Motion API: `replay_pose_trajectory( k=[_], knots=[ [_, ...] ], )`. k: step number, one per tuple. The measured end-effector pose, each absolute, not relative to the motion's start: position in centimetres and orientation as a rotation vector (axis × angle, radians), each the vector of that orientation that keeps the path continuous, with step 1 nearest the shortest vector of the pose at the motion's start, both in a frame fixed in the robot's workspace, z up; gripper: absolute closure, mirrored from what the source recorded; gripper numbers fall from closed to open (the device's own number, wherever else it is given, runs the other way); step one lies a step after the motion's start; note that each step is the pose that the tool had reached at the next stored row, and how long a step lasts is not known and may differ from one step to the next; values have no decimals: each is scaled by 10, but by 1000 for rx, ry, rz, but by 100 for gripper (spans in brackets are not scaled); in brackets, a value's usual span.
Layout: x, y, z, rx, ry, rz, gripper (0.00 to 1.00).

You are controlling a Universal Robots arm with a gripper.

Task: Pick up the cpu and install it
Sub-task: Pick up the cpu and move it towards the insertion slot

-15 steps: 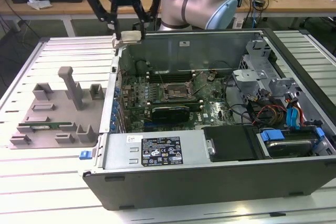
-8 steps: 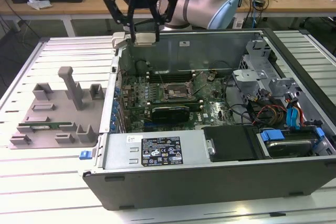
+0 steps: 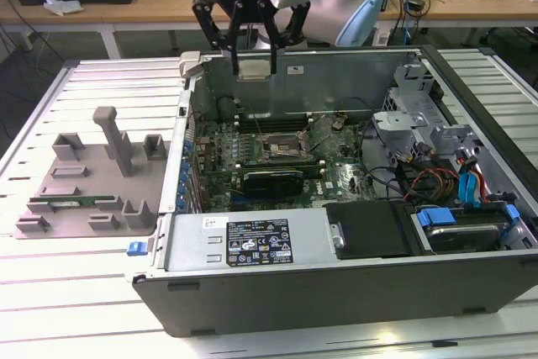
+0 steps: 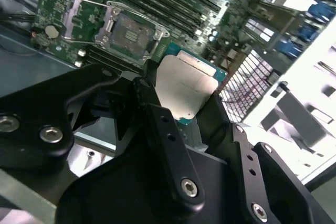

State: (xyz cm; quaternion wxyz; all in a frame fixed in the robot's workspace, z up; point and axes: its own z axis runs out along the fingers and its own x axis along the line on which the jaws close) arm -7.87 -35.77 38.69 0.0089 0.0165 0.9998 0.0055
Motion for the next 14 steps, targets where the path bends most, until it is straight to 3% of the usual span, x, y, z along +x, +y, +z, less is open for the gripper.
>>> replay_pose_trajectory(
  k=[14],
  knots=[
    [-63, -356, 365, 52, 3124, 17, 45]
  ],
)
